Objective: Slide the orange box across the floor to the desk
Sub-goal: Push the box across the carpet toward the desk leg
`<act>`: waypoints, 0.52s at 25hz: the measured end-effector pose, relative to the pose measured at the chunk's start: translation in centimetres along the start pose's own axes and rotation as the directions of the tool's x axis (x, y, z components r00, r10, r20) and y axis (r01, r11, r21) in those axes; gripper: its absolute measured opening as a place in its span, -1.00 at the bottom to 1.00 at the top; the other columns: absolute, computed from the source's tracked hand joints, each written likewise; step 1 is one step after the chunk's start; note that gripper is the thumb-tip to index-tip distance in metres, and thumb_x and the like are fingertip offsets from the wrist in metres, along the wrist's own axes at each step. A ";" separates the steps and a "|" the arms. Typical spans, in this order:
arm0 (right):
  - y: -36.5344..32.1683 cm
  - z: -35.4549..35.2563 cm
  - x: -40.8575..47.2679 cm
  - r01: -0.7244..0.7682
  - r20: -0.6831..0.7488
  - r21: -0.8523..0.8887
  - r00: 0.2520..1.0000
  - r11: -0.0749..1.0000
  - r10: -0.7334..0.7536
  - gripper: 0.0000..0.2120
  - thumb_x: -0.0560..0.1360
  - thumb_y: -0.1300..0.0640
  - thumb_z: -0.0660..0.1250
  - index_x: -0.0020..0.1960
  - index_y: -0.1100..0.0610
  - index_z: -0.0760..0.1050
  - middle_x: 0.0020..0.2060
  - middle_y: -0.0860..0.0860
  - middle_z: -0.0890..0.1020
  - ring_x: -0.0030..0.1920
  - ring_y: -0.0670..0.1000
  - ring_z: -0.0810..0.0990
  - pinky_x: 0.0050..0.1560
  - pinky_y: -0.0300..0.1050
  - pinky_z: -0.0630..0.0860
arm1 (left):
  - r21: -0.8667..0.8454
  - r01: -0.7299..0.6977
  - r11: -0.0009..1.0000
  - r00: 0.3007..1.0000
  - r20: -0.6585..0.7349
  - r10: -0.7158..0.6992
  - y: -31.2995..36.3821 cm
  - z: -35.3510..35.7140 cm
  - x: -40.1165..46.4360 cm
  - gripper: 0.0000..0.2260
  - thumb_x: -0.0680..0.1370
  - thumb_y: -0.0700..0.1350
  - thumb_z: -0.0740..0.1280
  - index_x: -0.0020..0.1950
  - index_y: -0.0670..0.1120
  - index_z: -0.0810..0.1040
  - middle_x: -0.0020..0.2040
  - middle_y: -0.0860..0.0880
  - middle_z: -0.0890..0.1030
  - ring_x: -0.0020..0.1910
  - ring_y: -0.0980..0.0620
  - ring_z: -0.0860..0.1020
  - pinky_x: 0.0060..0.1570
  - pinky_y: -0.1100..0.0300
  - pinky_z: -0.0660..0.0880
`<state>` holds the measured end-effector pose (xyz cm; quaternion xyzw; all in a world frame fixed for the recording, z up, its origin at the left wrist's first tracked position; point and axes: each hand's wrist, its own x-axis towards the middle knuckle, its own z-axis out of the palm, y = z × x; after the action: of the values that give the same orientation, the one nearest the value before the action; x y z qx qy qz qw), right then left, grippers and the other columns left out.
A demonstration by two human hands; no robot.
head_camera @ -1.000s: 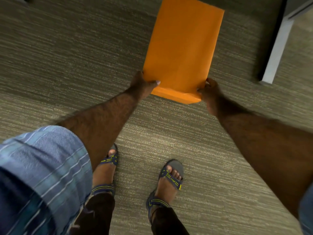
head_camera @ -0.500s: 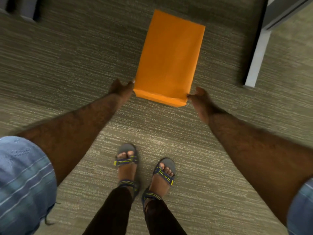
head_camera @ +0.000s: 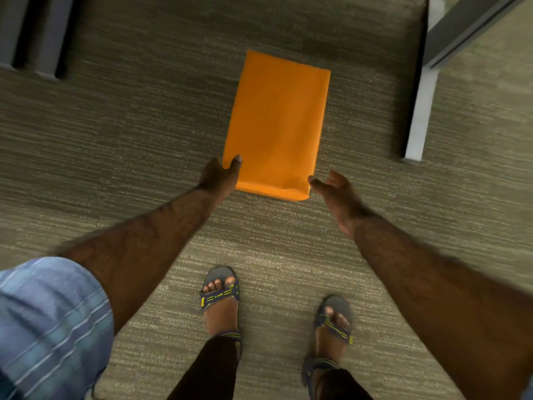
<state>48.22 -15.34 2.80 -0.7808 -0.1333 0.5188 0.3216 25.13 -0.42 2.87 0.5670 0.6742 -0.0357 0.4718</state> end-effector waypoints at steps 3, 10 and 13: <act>0.5 0.6 2.1 0.034 0.037 -0.044 0.999 0.998 -0.032 0.03 0.51 -0.32 0.51 0.76 0.06 0.12 0.72 0.15 0.30 0.62 0.23 0.39 0.50 0.23 0.42 | -0.064 -0.004 0.998 0.999 -0.050 0.001 0.9 1.7 2.0 -0.28 0.63 0.31 0.15 0.59 -0.18 0.21 0.52 -0.21 0.36 0.42 -0.21 0.42 0.31 -0.02 0.45; 1.4 1.4 7.9 0.028 0.022 0.007 0.999 1.000 -0.028 0.12 0.40 -0.40 0.57 0.71 0.13 0.18 0.60 0.18 0.43 0.48 0.27 0.51 0.16 0.13 0.51 | -0.072 0.006 0.997 0.964 -0.263 -0.025 0.9 4.8 7.8 -0.26 0.63 0.35 0.07 0.50 -0.24 0.35 0.43 -0.28 0.45 0.33 -0.28 0.48 0.23 -0.02 0.45; 2.6 2.2 9.0 -0.007 0.051 0.114 0.999 0.993 0.001 0.14 0.35 -0.36 0.63 0.69 0.11 0.19 0.55 0.18 0.50 0.39 0.26 0.60 0.05 0.11 0.59 | -0.124 0.047 0.991 0.971 -0.229 -0.075 -0.5 5.9 8.2 -0.20 0.61 0.40 0.02 0.57 -0.23 0.25 0.49 -0.27 0.37 0.39 -0.29 0.43 0.33 -0.11 0.42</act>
<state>49.73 -11.65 -5.98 -0.7479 -0.1101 0.5459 0.3612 28.99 1.96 -6.20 0.5175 0.7430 0.0564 0.4207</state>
